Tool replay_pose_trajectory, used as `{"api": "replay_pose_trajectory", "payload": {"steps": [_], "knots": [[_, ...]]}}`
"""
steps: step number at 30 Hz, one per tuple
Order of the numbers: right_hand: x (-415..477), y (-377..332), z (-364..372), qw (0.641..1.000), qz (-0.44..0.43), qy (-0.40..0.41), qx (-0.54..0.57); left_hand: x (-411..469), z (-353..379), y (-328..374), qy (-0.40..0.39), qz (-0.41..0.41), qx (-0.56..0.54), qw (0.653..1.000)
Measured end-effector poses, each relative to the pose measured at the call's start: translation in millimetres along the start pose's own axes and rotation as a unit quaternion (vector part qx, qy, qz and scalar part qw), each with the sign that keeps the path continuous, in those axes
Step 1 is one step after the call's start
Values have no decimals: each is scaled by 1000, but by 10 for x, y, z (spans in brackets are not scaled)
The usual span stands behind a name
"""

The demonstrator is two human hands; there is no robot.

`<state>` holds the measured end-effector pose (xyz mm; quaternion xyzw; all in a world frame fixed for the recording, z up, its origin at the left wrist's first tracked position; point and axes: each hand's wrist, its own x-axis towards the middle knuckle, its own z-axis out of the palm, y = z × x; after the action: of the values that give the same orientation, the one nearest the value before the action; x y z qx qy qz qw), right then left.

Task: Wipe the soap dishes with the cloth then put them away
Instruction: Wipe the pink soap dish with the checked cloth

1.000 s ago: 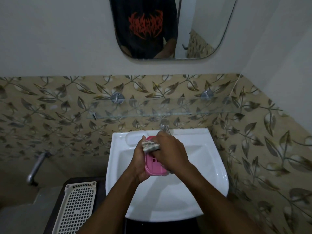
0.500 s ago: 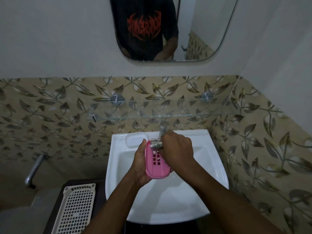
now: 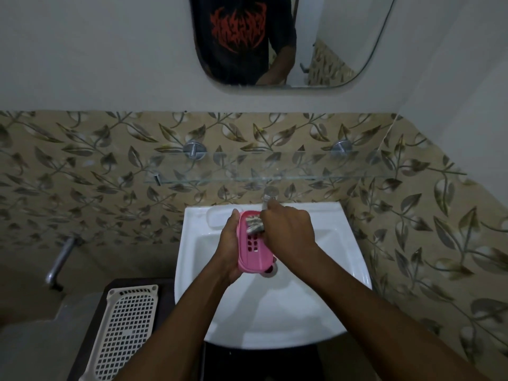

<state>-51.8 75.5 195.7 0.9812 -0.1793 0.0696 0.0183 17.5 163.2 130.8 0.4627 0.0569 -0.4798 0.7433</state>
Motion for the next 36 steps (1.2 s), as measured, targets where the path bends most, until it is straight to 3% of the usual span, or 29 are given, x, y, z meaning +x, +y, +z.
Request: {"api": "replay_pose_trajectory", "payload": {"steps": [6, 10, 13, 17, 20, 24, 31, 32, 34, 35, 36], "knots": [[-217, -98, 84, 998, 11, -56, 26, 69, 24, 79, 20, 49, 17, 998], [-280, -72, 87, 981, 91, -105, 133, 79, 41, 62, 30, 80, 55, 995], [-226, -41, 74, 949, 127, -178, 225, 67, 66, 33, 31, 112, 69, 991], [-195, -47, 59, 876, 164, -234, 389, 54, 48, -2, 37, 150, 90, 984], [-205, -10, 35, 783, 213, -279, 514, 36, 27, -15, 10, 160, 120, 980], [-153, 80, -79, 701, 267, -290, 594, -1, 10, -65, -25, 168, 142, 975], [-123, 151, -125, 418, 323, -234, 816, -81, 29, -101, -32, 198, 182, 963], [-146, 152, -89, 392, 322, -221, 833, -88, 42, -70, -32, 211, 199, 957], [-189, 178, -36, 378, 321, -183, 849, -110, 18, -28, -28, 247, 246, 937], [-201, 208, -23, 404, 323, -147, 843, -123, -4, -6, -28, 272, 262, 925], [-220, 245, -19, 466, 335, -99, 813, -138, -18, 10, -32, 295, 285, 911]]}}
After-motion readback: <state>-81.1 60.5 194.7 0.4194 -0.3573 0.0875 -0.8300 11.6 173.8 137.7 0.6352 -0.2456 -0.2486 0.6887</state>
